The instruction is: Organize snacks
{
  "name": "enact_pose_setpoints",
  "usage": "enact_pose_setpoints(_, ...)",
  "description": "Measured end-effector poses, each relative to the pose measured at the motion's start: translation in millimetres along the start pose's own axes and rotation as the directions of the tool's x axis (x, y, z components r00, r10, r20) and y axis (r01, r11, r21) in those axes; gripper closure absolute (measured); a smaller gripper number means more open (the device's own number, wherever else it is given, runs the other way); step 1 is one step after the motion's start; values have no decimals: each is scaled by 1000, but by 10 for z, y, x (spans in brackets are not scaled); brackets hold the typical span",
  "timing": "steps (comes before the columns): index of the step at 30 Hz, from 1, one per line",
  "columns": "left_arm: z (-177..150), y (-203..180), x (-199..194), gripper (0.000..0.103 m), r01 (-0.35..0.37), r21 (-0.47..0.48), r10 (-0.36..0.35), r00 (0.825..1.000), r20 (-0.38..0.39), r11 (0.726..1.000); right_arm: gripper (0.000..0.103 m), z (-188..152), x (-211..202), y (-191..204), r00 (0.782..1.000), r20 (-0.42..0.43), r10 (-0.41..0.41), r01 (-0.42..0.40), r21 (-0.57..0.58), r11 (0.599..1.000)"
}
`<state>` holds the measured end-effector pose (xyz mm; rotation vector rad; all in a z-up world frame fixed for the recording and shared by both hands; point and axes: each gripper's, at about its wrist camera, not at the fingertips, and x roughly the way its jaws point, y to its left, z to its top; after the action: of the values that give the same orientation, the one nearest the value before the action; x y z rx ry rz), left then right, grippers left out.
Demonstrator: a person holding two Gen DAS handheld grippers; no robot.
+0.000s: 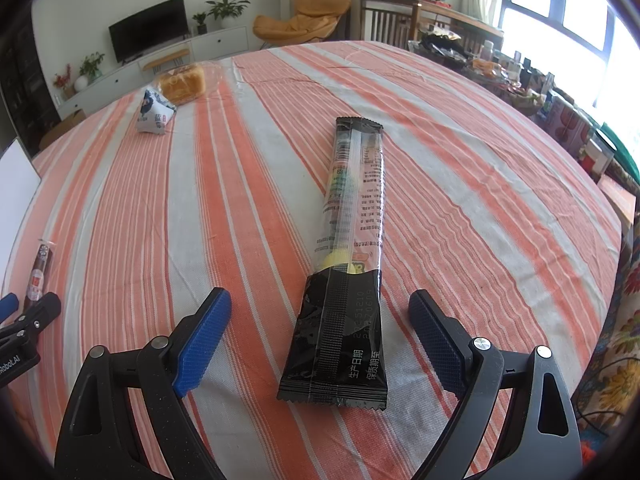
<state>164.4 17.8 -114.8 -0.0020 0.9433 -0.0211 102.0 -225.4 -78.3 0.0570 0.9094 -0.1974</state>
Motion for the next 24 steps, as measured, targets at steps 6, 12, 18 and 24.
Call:
enact_pose_setpoints(6, 0, 0, -1, 0, 0, 0, 0, 1000, 0, 1000, 10, 0, 1, 0, 1000, 0, 0, 0, 0, 1000)
enact_pose_setpoints(12, 11, -7, 2, 0, 5, 0, -5, 1000, -25, 1000, 10, 17, 4, -9, 1000, -20, 9, -9, 1, 1000)
enact_pose_setpoints(18, -23, -204, -132, 52, 66, 94, -64, 998, -25, 993, 13, 401, 206, -102, 971, -223, 91, -89, 18, 996)
enact_pose_setpoints(24, -99, -68, -388, 84, 221, -2, -221, 972, -76, 975, 88, 424, 171, -464, 956, -193, 222, -199, 136, 971)
